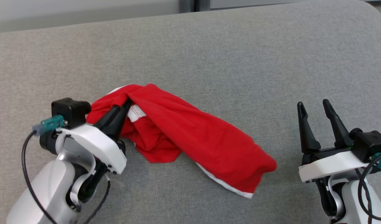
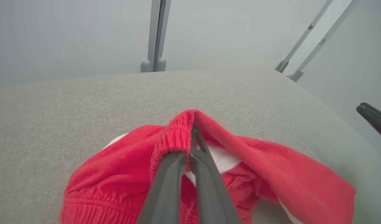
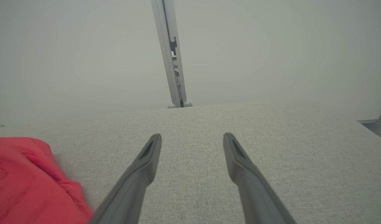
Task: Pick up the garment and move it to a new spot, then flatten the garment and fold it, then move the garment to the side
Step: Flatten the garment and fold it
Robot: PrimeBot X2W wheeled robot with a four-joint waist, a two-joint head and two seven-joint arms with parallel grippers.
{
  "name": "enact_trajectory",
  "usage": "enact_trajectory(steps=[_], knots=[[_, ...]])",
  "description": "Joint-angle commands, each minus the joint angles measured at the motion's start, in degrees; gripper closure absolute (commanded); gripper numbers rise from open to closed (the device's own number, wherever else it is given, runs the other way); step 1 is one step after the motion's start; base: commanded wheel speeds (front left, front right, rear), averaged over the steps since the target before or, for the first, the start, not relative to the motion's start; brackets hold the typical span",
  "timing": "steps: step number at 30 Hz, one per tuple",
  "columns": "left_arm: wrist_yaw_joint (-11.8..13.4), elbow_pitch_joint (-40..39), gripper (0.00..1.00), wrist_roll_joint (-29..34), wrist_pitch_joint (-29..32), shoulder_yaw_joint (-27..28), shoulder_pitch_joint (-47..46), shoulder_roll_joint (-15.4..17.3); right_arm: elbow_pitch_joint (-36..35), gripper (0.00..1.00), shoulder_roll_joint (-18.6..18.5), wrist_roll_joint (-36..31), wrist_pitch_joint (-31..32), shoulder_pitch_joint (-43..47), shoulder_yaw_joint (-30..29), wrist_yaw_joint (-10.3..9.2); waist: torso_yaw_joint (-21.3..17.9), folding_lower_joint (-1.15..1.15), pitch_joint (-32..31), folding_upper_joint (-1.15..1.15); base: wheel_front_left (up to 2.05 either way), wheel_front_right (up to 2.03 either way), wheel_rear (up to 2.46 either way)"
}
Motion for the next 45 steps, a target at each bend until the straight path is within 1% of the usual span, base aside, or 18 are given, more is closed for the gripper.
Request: enact_trajectory(steps=[1, 7, 8, 9, 10, 12, 18, 24, 26, 28, 33, 34, 37, 41, 45], knots=[[-0.47, 2.28, 1.0, -0.66, -0.16, 0.29, -1.59, -0.31, 0.09, 0.0, -0.36, 0.23, -0.27, -0.48, -0.03, 0.13, -0.64, 0.0, 0.63, 0.0, 0.0, 0.0, 0.0], [-2.84, 12.3, 1.0, -1.98, -0.17, -0.53, -4.73, -2.26, 0.58, 0.0, -0.35, 0.46, -0.75, -1.15, 0.16, 0.13, -1.2, 0.0, 1.64, 0.0, 0.0, 0.0, 0.0], [-3.21, 13.52, 0.89, -1.9, -0.45, -0.67, -4.96, -2.6, 0.63, 0.0, -0.35, 0.44, -0.76, -1.12, 0.07, 0.13, -1.13, 0.0, 1.69, 0.0, 0.0, 0.0, 0.0], [-3.4, 14.54, 0.55, -1.67, -0.87, -0.81, -5.18, -2.83, 0.7, 0.0, -0.35, 0.39, -0.81, -1.06, -0.05, 0.13, -1.04, 0.0, 1.7, 0.0, 0.0, 0.0, 0.0], [-3.62, 15.32, 0.0, -1.46, -1.29, -1.01, -5.34, -3.13, 0.78, 0.0, -0.35, 0.31, -0.74, -1.07, -0.17, 0.13, -0.91, 0.0, 1.66, 0.0, 0.0, 0.0, 0.0], [-3.53, 16.29, 0.0, -0.55, -2.7, -1.24, -5.55, -3.4, 0.83, 0.0, -0.35, 0.03, -0.6, -1.1, -0.41, 0.13, -0.47, 0.0, 1.42, 0.0, 0.0, 0.0, 0.0], [-1.92, 16.56, 0.0, 0.56, -6.87, -1.22, -2.49, -4.18, 0.88, 0.0, -0.36, -0.53, 0.05, -0.76, -0.94, 0.13, 1.29, 0.0, -0.28, 0.0, 0.0, 0.0, 0.0], [-1.2, 15.01, 0.0, -0.12, -7.93, -1.04, 1.44, -3.31, 0.62, 0.0, -0.35, -0.79, 0.46, 0.05, -1.05, 0.13, 2.67, 0.0, -1.78, 0.0, 0.0, 0.0, 0.0], [-0.39, 13.99, 0.0, -0.17, -8.83, -0.5, 3.06, -2.85, 0.49, 0.0, -0.35, -0.97, 0.71, 0.18, -1.01, 0.13, 3.07, 0.0, -2.25, 0.0, 0.0, 0.0, 0.0], [1.09, 12.79, 0.0, 0.21, -10.48, 0.27, 4.91, -2.61, 0.42, 0.0, -0.37, -1.07, 0.95, 0.52, -1.12, 0.13, 3.47, 0.0, -2.81, 0.0, 0.0, 0.0, 0.0], [5.13, 8.83, 0.0, 0.58, -16.48, 4.09, 8.05, -2.5, -0.12, 0.0, -0.36, -1.48, 1.33, 1.32, -1.99, 0.13, 4.64, 0.0, -4.22, 0.0, 0.0, 0.0, 0.0], [6.27, 7.18, 0.0, 1.17, -18.84, 5.53, 8.69, -2.15, -0.53, 0.0, -0.36, -1.81, 1.65, 1.56, -2.24, 0.13, 5.06, 0.0, -4.78, 0.0, 0.0, 0.0, 0.0], [7.5, 4.67, 0.0, 2.54, -21.35, 7.59, 8.64, -1.58, -1.11, 0.0, -0.36, -2.23, 2.04, 2.04, -2.48, 0.13, 5.49, 0.0, -5.51, 0.0, 0.0, 0.0, 0.0], [8.71, 1.64, 0.0, 5.33, -22.98, 10.45, 8.21, -0.98, -1.96, 0.0, -0.35, -2.99, 2.68, 2.47, -2.81, 0.13, 5.93, 0.0, -6.24, 0.0, 0.0, 0.0, 0.0], [8.75, -0.15, 0.0, 7.75, -23.3, 12.58, 9.84, -0.22, -3.0, 0.0, -0.34, -3.48, 3.33, 2.95, -2.78, 0.13, 6.04, 0.0, -6.78, 0.0, 0.0, 0.0, 0.0]])
